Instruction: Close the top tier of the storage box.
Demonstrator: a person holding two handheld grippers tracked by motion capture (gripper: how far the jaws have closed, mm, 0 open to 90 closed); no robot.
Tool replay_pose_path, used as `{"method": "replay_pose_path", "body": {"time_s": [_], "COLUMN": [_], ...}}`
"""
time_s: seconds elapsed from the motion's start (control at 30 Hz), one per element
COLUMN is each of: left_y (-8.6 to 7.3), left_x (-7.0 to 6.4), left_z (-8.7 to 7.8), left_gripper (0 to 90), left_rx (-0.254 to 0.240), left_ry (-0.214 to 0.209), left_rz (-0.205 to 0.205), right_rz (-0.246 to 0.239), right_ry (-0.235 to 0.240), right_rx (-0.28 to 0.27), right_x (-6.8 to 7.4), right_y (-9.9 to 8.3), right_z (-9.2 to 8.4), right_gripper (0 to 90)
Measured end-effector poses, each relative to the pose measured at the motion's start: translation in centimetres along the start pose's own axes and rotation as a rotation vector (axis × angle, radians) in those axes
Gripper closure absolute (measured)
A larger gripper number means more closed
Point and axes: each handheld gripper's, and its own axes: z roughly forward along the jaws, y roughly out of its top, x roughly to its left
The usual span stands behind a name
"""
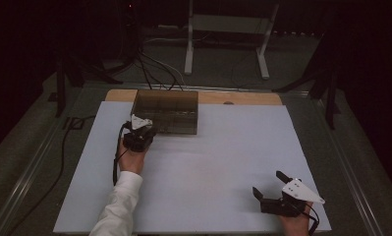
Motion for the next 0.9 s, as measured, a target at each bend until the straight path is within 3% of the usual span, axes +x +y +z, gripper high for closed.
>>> {"method": "replay_pose_path", "body": {"time_s": [0.9], "left_y": [0.5], "left_x": [0.1], "left_z": [1.1], "left_gripper": [90.0], "left_rx": [-0.003], "left_ry": [0.032], "left_rz": [-0.008], "right_rz": [0.002], "right_ry": [0.0], "right_rx": [-0.003], "right_x": [-0.1], "right_y": [0.0], "right_z": [0.0], "right_gripper": [0.0]}}
